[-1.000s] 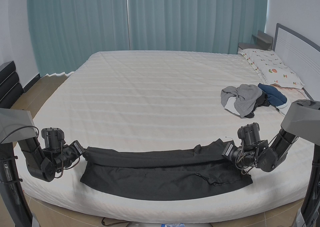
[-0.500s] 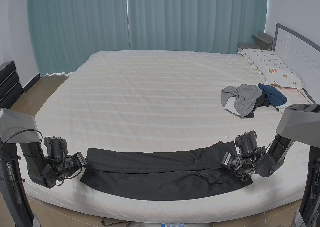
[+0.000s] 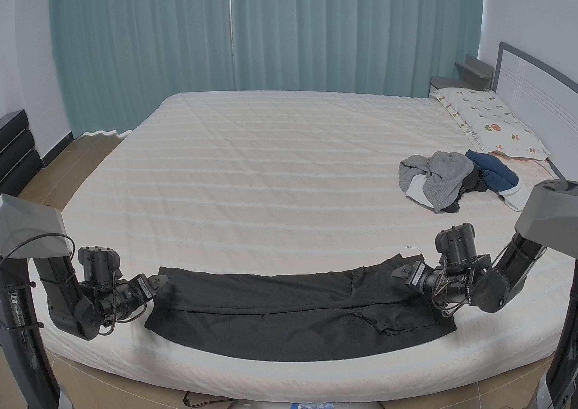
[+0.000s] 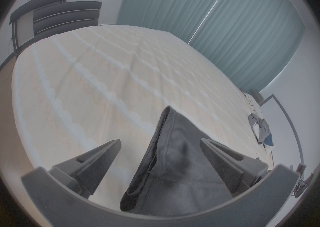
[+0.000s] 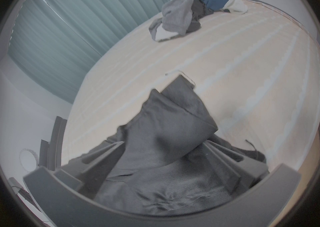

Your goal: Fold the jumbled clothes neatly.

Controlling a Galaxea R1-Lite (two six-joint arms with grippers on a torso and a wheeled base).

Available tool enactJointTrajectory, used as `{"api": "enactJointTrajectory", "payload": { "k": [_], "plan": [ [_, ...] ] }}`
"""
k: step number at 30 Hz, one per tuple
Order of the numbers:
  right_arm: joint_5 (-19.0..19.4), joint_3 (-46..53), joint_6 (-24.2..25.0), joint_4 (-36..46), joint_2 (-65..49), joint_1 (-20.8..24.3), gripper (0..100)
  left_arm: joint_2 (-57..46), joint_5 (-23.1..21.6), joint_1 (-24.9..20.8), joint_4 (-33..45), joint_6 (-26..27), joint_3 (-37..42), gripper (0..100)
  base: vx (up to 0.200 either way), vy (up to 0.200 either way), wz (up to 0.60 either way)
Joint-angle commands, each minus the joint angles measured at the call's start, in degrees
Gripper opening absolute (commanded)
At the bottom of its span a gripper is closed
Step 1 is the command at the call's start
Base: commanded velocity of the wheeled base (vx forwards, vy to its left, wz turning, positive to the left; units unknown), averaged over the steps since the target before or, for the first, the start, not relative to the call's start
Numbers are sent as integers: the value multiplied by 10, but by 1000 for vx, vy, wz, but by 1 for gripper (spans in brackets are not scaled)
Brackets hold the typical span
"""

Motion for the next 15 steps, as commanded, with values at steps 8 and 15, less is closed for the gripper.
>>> {"api": "enactJointTrajectory", "payload": {
  "k": [8,15],
  "plan": [
    [85,-13,8,-3,-38,-62,100,-24,-8,12,19,-52,-83,100,0,0,0],
    [99,-33,37,-3,-16,-67,100,45,-22,0,52,-55,-141,100,0,0,0]
  ]
}}
